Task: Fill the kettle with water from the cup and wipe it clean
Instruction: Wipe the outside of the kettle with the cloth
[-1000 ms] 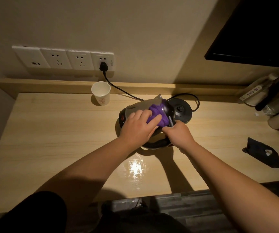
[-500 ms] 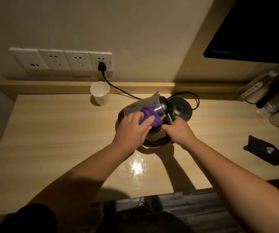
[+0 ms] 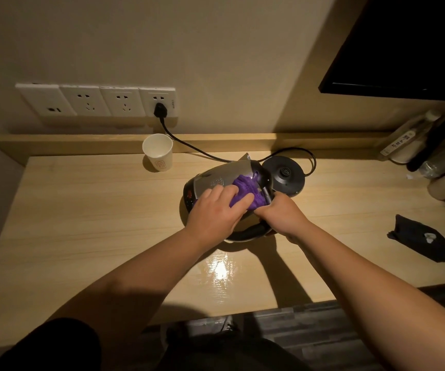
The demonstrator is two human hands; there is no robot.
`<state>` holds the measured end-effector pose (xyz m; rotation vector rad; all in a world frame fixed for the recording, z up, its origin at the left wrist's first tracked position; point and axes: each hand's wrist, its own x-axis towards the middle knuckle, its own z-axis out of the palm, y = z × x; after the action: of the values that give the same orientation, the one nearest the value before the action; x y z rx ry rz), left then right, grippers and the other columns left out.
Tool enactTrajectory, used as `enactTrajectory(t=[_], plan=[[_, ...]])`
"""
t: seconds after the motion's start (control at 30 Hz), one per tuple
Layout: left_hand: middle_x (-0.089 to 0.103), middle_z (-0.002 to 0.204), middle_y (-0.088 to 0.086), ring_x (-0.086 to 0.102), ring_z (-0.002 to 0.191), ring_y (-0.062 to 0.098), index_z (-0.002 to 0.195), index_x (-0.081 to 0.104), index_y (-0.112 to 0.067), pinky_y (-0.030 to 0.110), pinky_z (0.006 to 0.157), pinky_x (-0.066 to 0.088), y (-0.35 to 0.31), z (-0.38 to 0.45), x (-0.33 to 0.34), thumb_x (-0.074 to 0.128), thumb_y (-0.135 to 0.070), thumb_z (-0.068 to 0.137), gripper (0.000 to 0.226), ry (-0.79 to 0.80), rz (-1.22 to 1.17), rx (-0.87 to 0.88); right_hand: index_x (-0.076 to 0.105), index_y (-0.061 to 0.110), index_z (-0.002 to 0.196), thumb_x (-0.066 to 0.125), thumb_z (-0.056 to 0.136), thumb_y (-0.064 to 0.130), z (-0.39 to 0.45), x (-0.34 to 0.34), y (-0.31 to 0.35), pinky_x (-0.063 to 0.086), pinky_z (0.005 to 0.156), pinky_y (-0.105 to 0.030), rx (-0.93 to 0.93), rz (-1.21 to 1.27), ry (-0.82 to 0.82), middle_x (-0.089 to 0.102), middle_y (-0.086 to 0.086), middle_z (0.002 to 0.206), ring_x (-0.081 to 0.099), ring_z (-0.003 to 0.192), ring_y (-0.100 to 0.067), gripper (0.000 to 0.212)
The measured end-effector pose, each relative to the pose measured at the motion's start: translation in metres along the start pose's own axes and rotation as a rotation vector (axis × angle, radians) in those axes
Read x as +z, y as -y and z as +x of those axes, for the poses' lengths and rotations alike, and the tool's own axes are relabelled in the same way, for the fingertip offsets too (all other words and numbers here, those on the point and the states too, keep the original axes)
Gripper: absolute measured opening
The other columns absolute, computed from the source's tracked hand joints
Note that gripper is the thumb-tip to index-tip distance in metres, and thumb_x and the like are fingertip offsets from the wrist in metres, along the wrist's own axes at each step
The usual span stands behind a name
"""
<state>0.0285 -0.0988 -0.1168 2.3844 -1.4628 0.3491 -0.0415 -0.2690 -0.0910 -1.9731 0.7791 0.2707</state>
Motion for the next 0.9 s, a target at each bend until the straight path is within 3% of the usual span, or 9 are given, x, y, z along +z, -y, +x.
enactTrajectory(t=[0.23, 0.53, 0.7, 0.8, 0.9], plan=[[0.056, 0.11, 0.014, 0.052, 0.093, 0.03, 0.127, 0.057, -0.017, 0.039, 0.069, 0.046, 0.016, -0.045, 0.002, 0.078, -0.015, 0.074, 0.057, 0.082, 0.023, 0.012, 0.065, 0.014, 0.085, 0.066, 0.08, 0.018, 0.0, -0.008, 0.0, 0.057, 0.05, -0.029, 0.01, 0.033, 0.013, 0.067, -0.014, 0.079, 0.068, 0.068, -0.028, 0.006], [0.058, 0.11, 0.014, 0.055, 0.093, 0.028, 0.126, 0.055, -0.021, 0.037, 0.071, 0.051, 0.028, -0.056, 0.008, 0.077, -0.02, 0.079, 0.052, -0.013, -0.06, -0.245, 0.06, 0.021, 0.082, 0.065, 0.082, 0.016, 0.002, -0.01, -0.002, 0.054, 0.046, -0.026, -0.003, 0.062, -0.033, 0.064, -0.008, 0.076, 0.066, 0.068, -0.027, 0.008], [0.054, 0.111, 0.01, 0.055, 0.089, 0.023, 0.127, 0.057, -0.018, 0.03, 0.068, 0.049, 0.039, -0.035, 0.009, 0.062, -0.023, 0.091, 0.037, -0.089, -0.179, -0.446, 0.059, 0.017, 0.086, 0.064, 0.083, 0.016, 0.005, -0.011, -0.008, 0.052, 0.046, -0.023, 0.014, 0.061, -0.033, 0.062, -0.009, 0.077, 0.065, 0.068, -0.025, 0.006], [0.049, 0.116, 0.001, 0.052, 0.091, 0.014, 0.13, 0.053, -0.024, 0.024, 0.071, 0.045, 0.049, -0.014, 0.008, 0.05, -0.031, 0.098, 0.032, -0.02, -0.304, -0.603, 0.057, 0.016, 0.088, 0.064, 0.083, 0.019, 0.009, -0.012, -0.011, 0.048, 0.044, -0.017, 0.006, 0.033, -0.082, 0.062, -0.01, 0.08, 0.063, 0.068, -0.023, 0.009], [0.048, 0.121, 0.001, 0.051, 0.092, 0.011, 0.133, 0.05, -0.027, 0.025, 0.075, 0.041, 0.065, 0.012, 0.005, 0.039, -0.037, 0.101, 0.035, 0.081, -0.405, -0.707, 0.057, 0.018, 0.092, 0.064, 0.083, 0.02, 0.011, -0.014, -0.014, 0.052, 0.051, -0.025, -0.007, 0.011, -0.096, 0.064, -0.01, 0.085, 0.065, 0.074, -0.025, 0.012]])
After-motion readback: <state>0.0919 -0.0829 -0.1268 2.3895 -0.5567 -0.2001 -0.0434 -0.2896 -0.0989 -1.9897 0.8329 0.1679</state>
